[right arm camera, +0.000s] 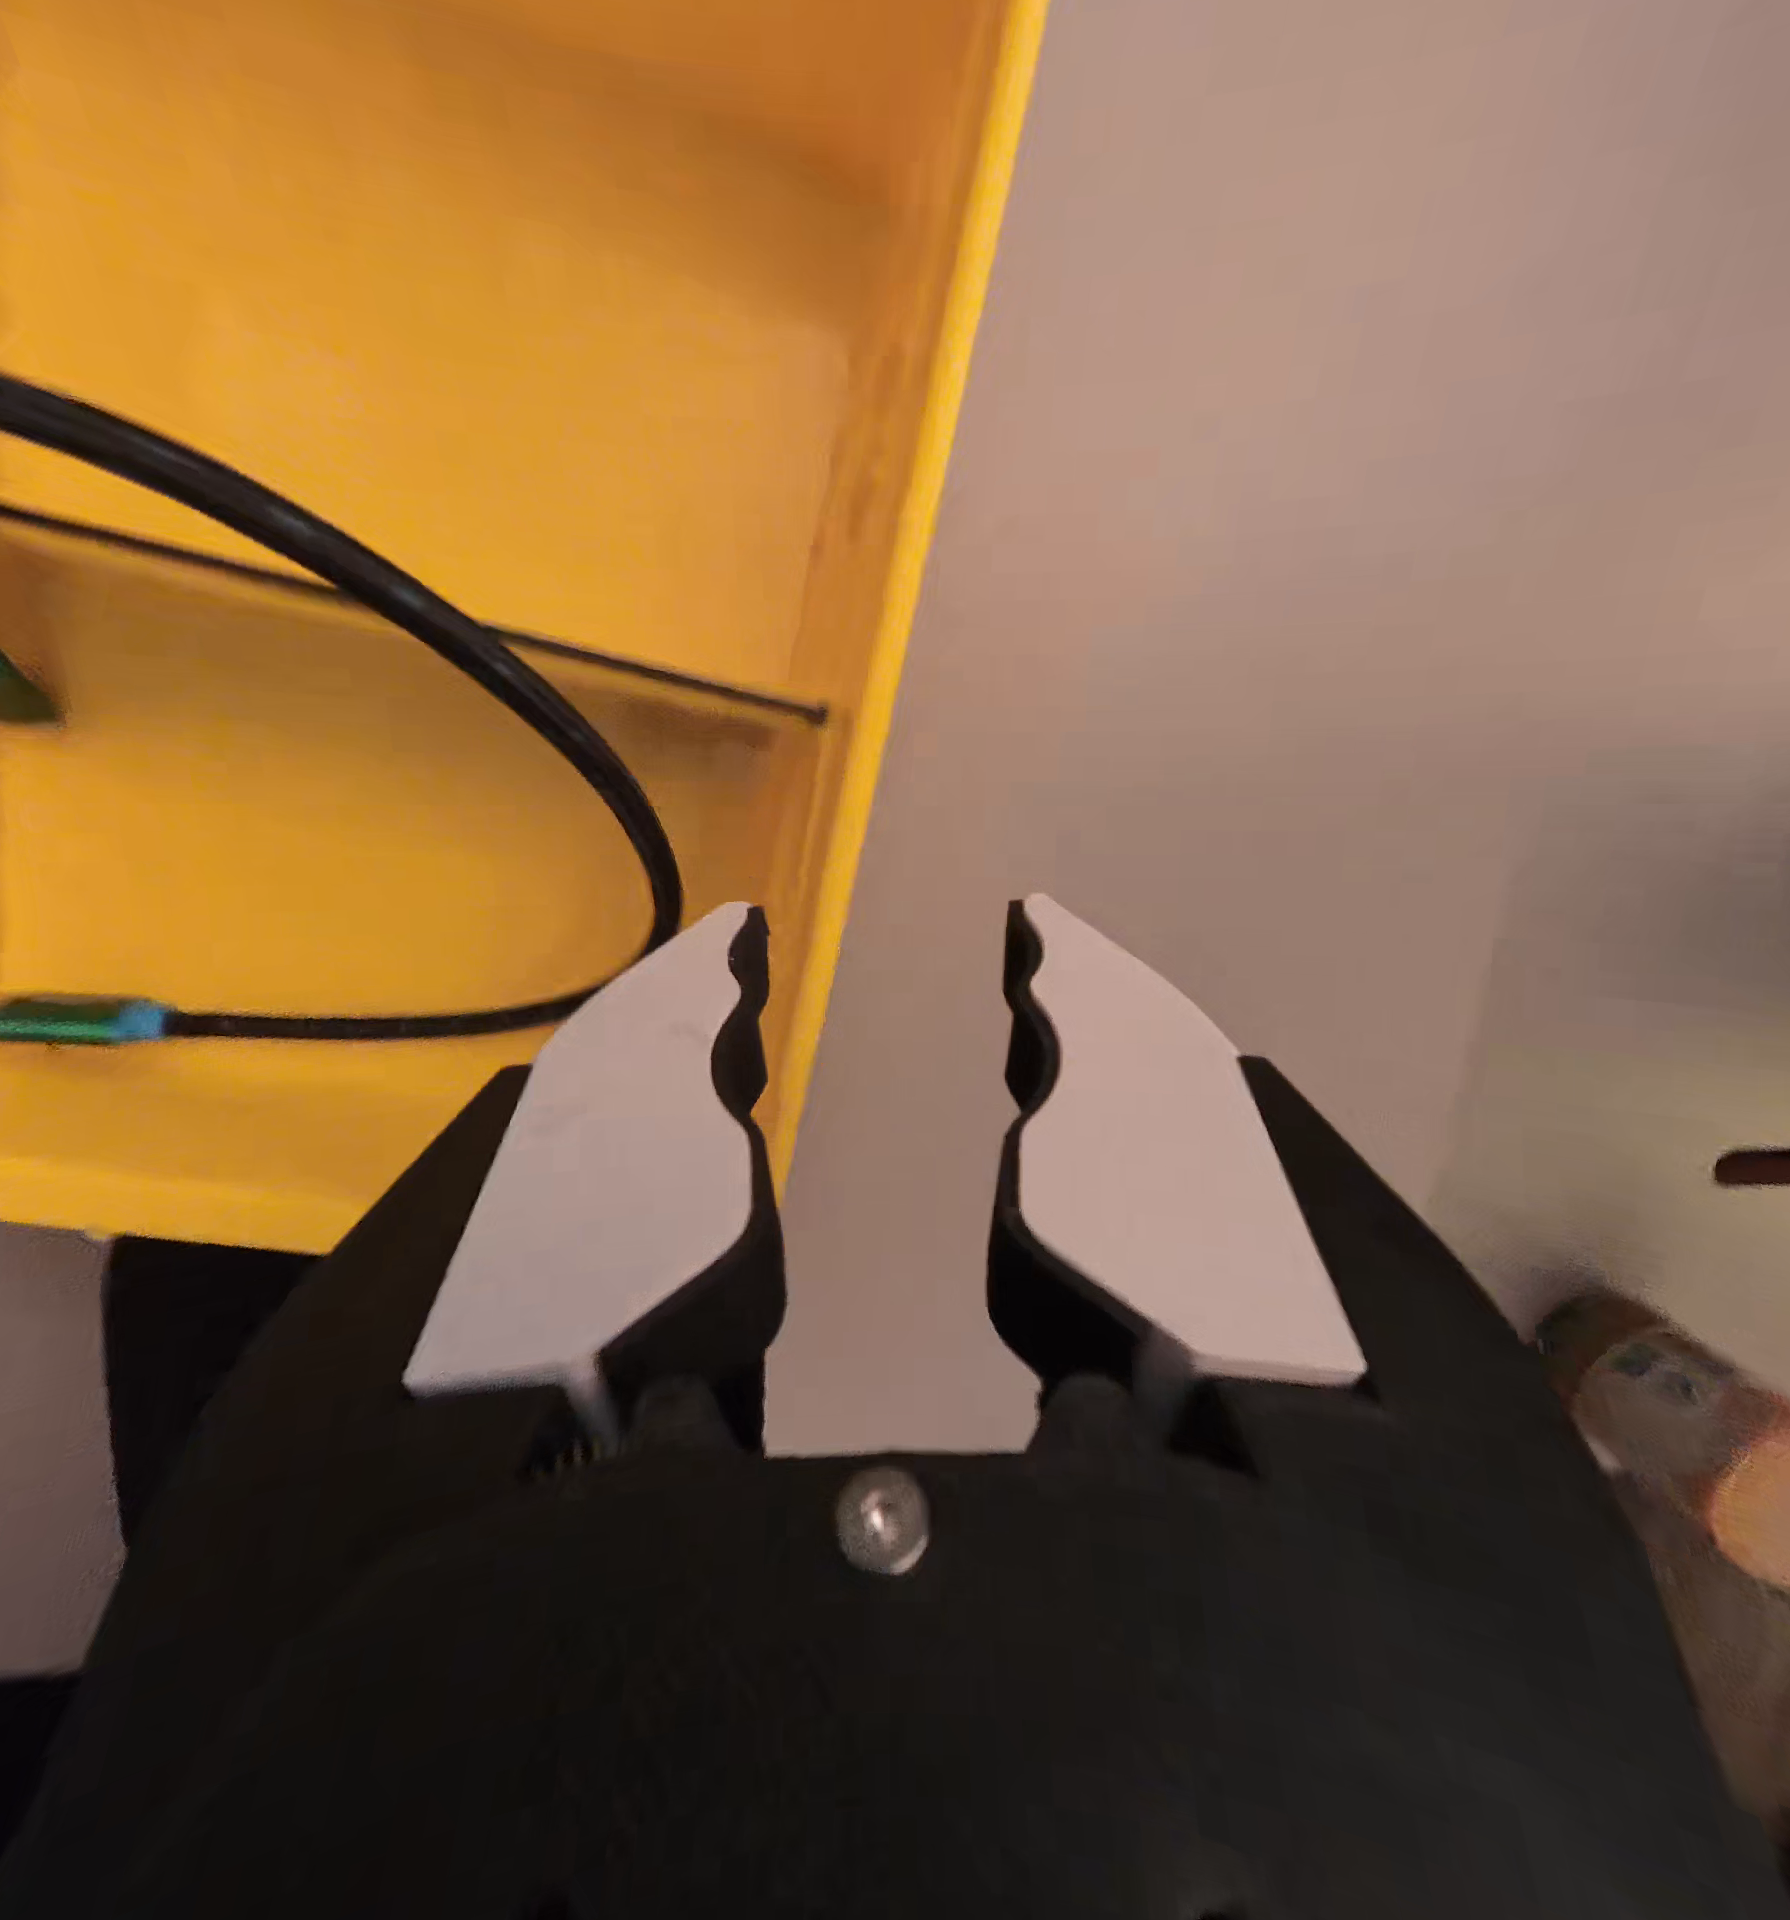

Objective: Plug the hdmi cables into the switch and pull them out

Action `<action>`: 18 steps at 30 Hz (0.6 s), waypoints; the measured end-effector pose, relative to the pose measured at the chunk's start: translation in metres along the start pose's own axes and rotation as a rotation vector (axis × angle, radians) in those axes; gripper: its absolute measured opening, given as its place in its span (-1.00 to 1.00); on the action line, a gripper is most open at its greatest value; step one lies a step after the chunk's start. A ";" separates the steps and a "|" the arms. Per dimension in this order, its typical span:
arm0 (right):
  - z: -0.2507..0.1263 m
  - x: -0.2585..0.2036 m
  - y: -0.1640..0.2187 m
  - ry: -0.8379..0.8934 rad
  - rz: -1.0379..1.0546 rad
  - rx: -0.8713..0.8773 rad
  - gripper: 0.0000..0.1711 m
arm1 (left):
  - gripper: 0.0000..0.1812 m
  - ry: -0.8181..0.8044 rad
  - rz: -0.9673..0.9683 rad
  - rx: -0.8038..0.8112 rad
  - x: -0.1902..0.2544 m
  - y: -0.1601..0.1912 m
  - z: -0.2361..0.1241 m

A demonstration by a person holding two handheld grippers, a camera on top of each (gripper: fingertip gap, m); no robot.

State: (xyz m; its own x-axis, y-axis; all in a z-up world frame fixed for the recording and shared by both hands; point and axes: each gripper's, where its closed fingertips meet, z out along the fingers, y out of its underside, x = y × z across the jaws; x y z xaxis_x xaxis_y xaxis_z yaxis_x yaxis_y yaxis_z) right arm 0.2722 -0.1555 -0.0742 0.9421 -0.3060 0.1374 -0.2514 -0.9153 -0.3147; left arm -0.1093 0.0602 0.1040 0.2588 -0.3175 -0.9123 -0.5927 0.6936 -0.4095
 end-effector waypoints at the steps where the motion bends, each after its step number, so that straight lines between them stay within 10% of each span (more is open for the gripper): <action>1: 0.009 0.003 0.007 -0.004 0.003 -0.046 -0.46 | -0.77 0.001 0.000 0.000 0.000 0.000 0.000; 6: 0.032 -0.025 0.006 -0.302 0.141 -0.102 -0.91 | -0.77 0.000 0.001 -0.001 0.001 0.000 0.000; 18: 0.045 -0.001 -0.026 -0.281 0.338 0.035 -0.92 | -0.77 0.017 0.011 -0.004 0.006 0.001 0.003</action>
State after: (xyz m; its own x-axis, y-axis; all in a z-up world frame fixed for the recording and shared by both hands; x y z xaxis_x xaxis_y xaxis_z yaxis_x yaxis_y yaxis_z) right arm 0.2874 -0.1198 -0.1086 0.8329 -0.4994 -0.2385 -0.5531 -0.7649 -0.3300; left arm -0.1056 0.0611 0.0977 0.2394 -0.3210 -0.9163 -0.5986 0.6943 -0.3996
